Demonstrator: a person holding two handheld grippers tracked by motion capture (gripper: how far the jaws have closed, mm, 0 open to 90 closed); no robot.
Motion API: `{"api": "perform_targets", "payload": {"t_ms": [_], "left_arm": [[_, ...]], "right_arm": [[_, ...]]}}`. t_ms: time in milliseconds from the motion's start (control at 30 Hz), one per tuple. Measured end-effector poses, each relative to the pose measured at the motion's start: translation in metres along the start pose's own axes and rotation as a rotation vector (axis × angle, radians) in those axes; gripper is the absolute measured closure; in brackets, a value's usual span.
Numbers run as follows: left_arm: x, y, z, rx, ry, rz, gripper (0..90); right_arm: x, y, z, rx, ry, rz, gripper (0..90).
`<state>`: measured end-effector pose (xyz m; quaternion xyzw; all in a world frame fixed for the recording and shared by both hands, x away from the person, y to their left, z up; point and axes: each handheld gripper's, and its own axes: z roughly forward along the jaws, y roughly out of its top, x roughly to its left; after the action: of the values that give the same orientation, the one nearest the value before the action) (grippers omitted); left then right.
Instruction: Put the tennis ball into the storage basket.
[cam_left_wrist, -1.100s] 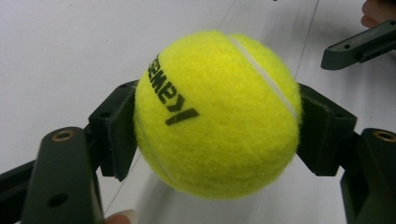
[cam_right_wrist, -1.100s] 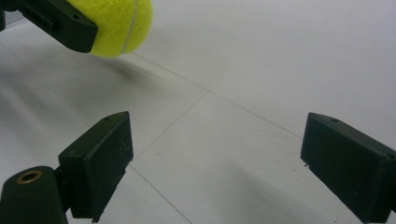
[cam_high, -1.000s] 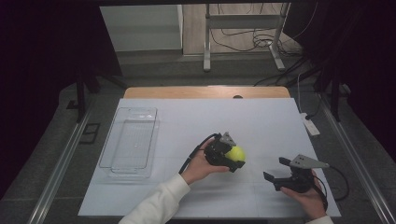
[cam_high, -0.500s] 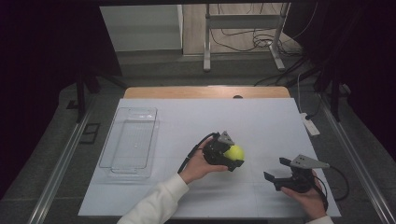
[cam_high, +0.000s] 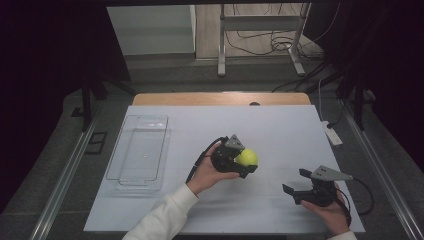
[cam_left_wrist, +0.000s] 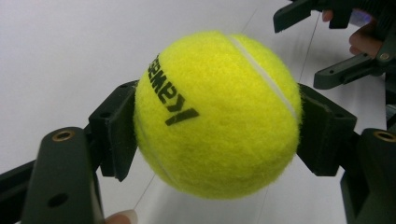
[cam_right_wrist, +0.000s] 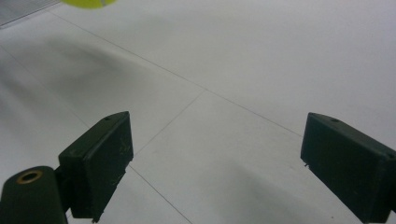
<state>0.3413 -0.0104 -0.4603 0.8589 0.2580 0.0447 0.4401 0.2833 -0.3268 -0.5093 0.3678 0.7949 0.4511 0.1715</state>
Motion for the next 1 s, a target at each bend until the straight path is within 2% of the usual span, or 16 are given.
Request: {"api": "perform_targets", "payload": {"t_ms": [800, 1000], "left_arm": [[0.005, 0.007, -0.025, -0.074, 0.016, -0.009, 26.6], [0.008, 0.009, -0.035, -0.098, 0.027, -0.013, 26.6]], "right_arm": [[0.000, 0.000, 0.000, 0.000, 0.001, -0.004, 9.7], [0.000, 0.000, 0.000, -0.001, 0.000, -0.003, 9.7]]}}
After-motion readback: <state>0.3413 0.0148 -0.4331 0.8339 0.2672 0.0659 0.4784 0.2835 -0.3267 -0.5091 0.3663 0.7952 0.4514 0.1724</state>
